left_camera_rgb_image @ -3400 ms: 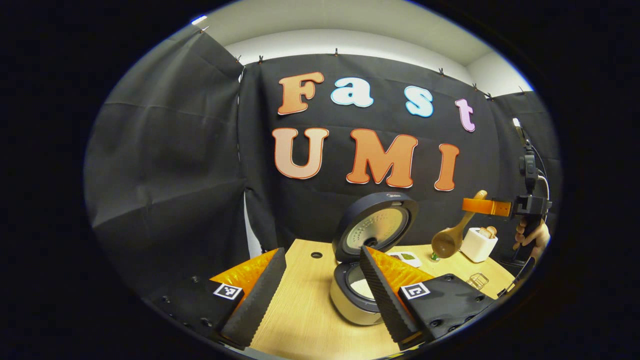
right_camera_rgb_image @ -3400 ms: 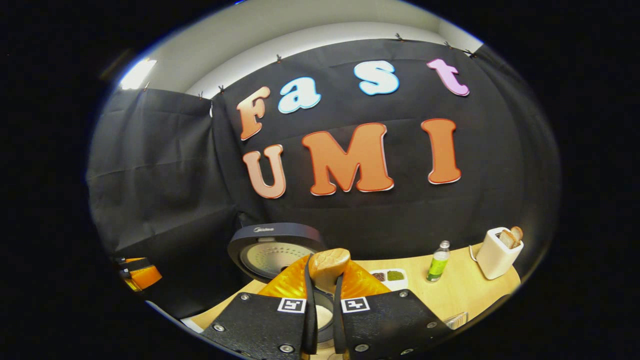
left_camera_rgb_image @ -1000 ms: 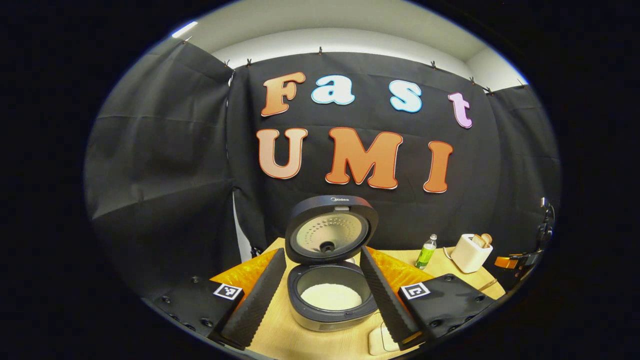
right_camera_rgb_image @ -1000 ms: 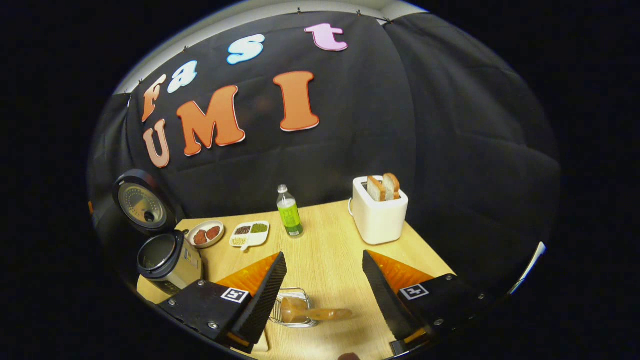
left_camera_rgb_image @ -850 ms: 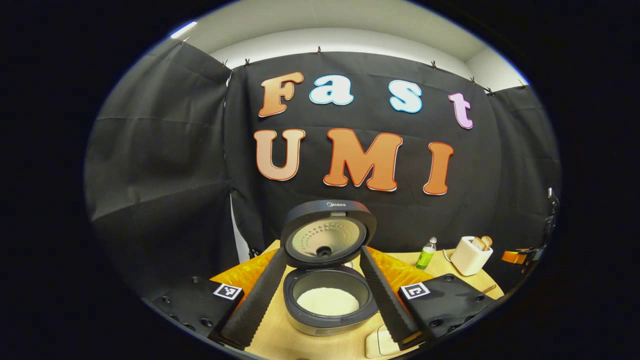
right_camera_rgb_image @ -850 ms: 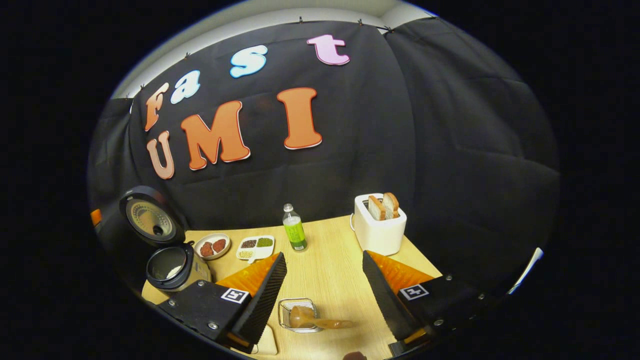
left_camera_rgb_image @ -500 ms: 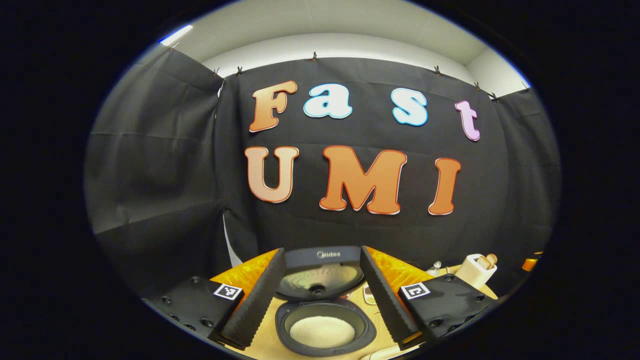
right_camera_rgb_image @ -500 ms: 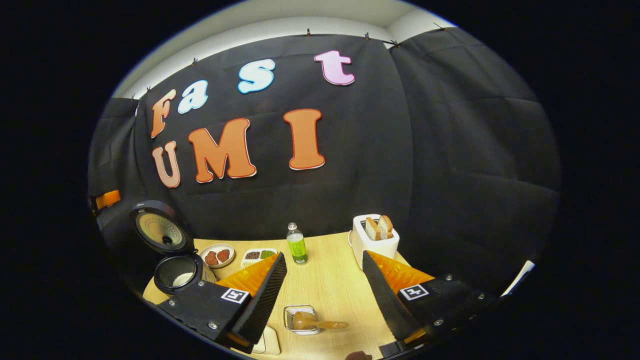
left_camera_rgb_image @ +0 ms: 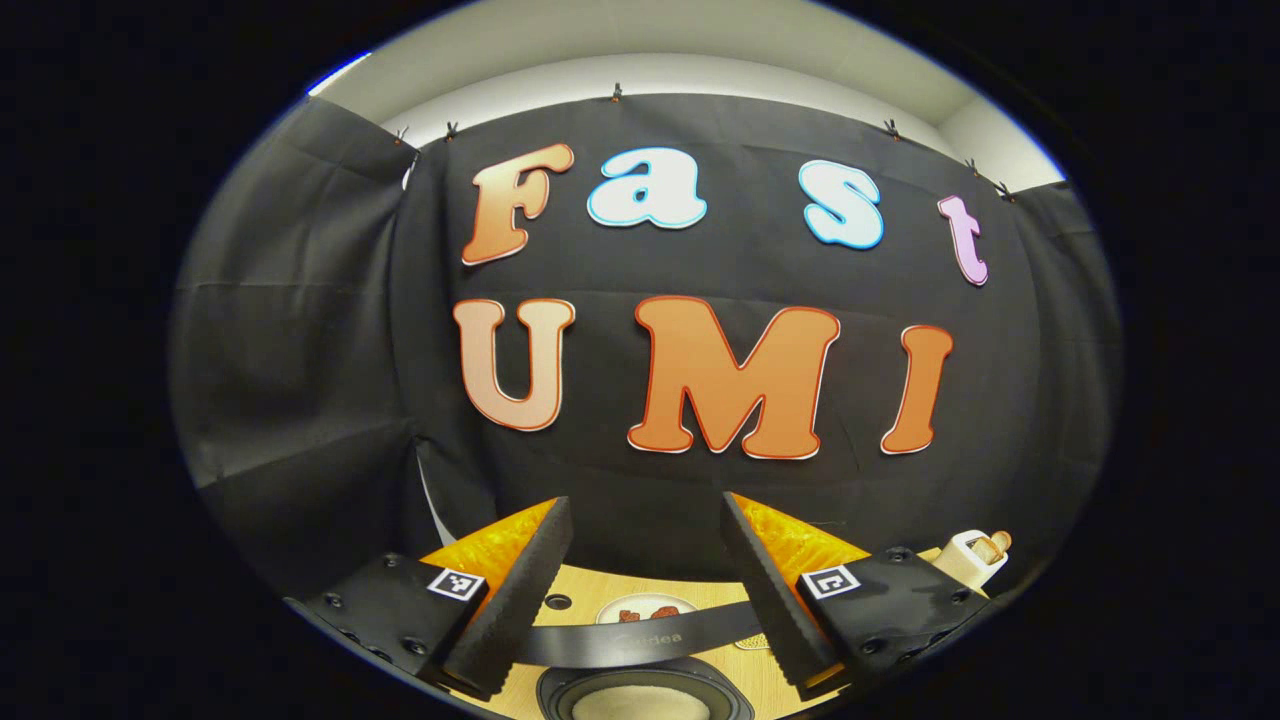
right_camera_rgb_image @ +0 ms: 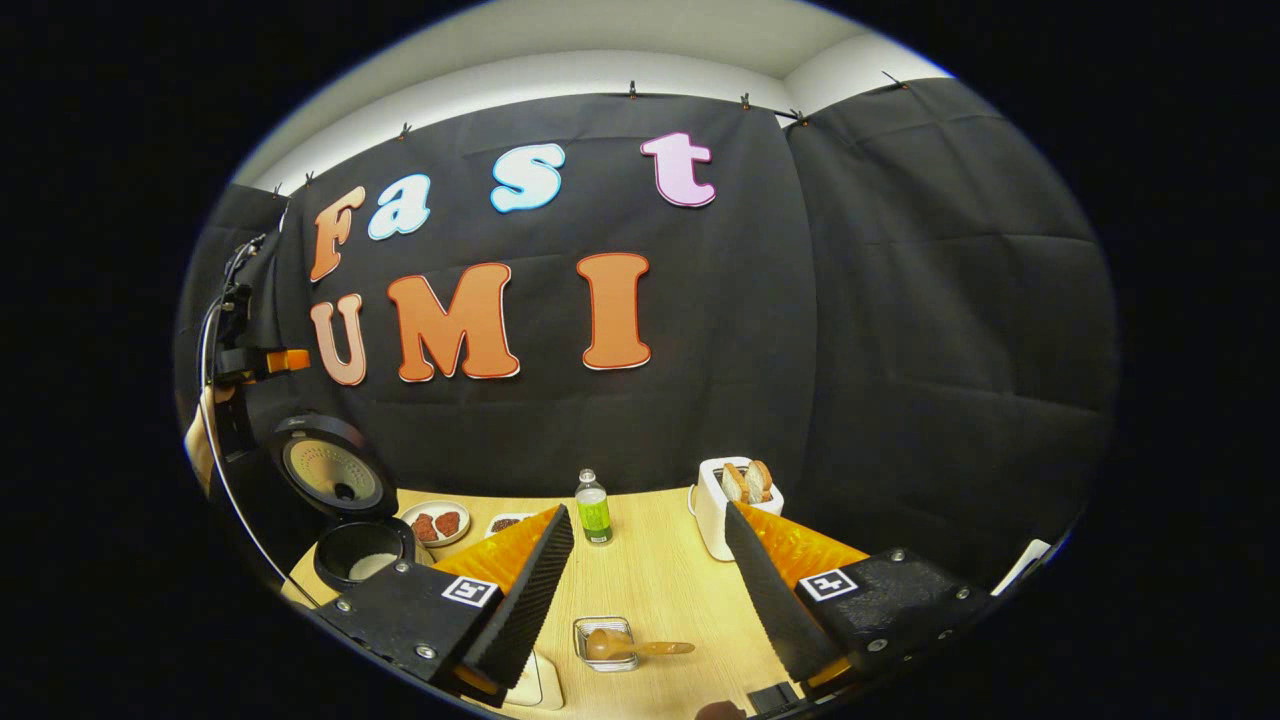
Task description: Close the left gripper, press the button to open the rice cooker; take a wooden spoon from the chopstick holder with the right hand, scoop a spoonful of rice and pour it into the rice cooker, then put the wooden spoon back into the chopstick holder.
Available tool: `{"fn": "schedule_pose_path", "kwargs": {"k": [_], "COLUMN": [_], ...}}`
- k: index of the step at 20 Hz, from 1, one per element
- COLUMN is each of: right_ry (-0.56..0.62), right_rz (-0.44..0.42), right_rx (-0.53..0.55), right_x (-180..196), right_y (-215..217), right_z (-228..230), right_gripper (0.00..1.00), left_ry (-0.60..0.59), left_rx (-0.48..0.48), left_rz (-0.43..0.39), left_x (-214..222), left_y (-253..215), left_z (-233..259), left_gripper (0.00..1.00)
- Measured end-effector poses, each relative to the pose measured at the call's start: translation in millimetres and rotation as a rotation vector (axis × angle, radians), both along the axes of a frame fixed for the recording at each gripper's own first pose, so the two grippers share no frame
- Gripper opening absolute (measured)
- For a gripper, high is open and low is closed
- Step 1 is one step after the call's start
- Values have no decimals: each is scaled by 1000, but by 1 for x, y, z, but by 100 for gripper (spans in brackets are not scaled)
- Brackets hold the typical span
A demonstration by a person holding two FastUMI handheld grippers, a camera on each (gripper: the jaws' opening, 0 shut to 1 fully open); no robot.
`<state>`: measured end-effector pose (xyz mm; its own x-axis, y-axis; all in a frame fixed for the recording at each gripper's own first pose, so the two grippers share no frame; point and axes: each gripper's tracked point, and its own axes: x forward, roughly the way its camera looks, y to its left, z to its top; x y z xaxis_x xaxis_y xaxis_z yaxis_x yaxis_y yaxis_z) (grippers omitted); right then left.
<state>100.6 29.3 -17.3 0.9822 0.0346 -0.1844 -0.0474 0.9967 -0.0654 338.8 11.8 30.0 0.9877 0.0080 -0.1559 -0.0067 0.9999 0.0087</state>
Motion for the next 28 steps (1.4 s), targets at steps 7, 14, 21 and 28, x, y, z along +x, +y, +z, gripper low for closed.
{"fn": "schedule_pose_path", "kwargs": {"k": [7,14,21,28], "right_ry": [17,30,37,48], "right_rz": [1,32,94,135], "right_rx": [37,56,73,67], "right_x": [-7,-13,-31,-49], "right_y": [-2,-6,-9,-16], "right_z": [5,-4,-8,-13], "right_gripper": [94,94,94,94], "left_ry": [141,130,173,238], "left_rx": [-21,18,11,11], "left_rz": [9,1,-11,19], "left_x": [9,-30,-109,-171], "left_y": [6,-3,-24,-35], "left_z": [-68,-80,-131,-206], "left_gripper": [98,100,98,99]}}
